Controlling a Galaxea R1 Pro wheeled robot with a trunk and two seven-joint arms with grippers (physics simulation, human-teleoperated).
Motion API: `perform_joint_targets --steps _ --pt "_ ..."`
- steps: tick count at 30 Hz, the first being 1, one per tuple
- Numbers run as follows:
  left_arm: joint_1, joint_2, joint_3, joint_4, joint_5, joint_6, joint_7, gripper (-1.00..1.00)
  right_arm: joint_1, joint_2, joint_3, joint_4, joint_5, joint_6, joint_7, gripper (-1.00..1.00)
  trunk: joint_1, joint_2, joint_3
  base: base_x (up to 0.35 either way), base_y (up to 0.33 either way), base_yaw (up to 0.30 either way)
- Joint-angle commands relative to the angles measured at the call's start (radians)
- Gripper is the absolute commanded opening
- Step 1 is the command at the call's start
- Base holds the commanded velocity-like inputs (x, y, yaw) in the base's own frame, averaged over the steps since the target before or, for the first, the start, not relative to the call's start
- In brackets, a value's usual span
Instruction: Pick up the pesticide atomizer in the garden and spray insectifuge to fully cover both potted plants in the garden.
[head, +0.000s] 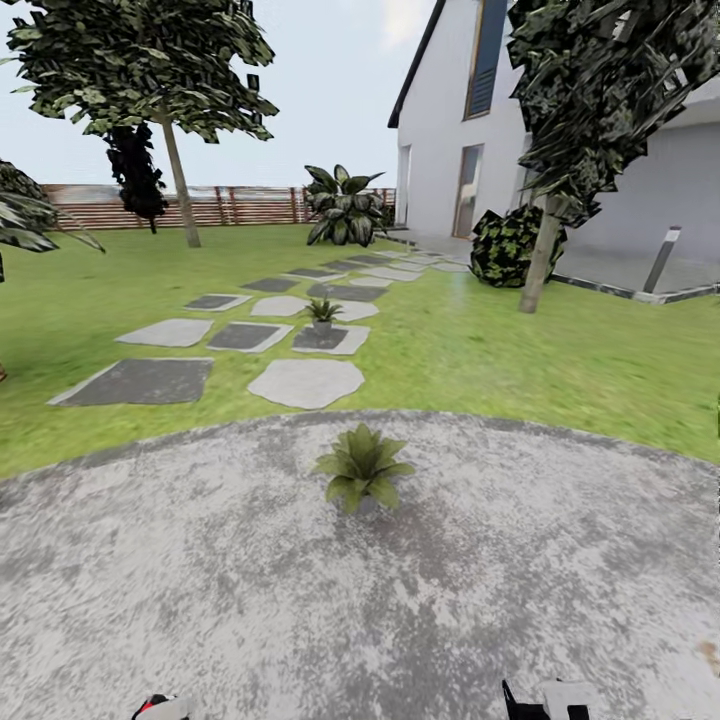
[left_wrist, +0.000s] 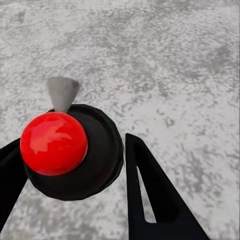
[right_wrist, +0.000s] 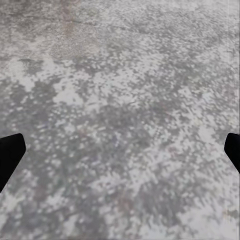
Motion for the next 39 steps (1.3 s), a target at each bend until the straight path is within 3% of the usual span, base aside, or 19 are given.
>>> perform_joint_targets --steps 1,13,21,39 --pt "-0.001 0.000 -0.001 0.001 -0.006 -0.003 0.007 -1.00 -0.001 0.000 0.000 0.001 0.001 -0.004 0.000 1.00 0.000 0.000 0.000 0.089 0.323 -0.193" --pt "-0.001 0.000 -0.001 0.001 -0.006 -0.003 0.007 -1.00 -0.001 0.000 0.000 0.001 0.001 -0.004 0.000 1.00 0.000 0.000 0.010 0.099 0.297 -0.217" --pt "-0.001 0.000 -0.001 0.001 -0.006 -0.003 0.007 -1.00 -0.001 0.000 0.000 0.001 0.001 -0.004 0.000 1.00 0.000 0.000 0.012 0.260 0.030 -0.100" --pt "-0.001 0.000 -0.001 0.000 -0.006 -0.002 0.007 -1.00 -0.001 0.000 0.000 0.001 -0.001 -0.004 -0.001 1.00 0.000 0.000 0.013 0.093 0.050 -0.044"
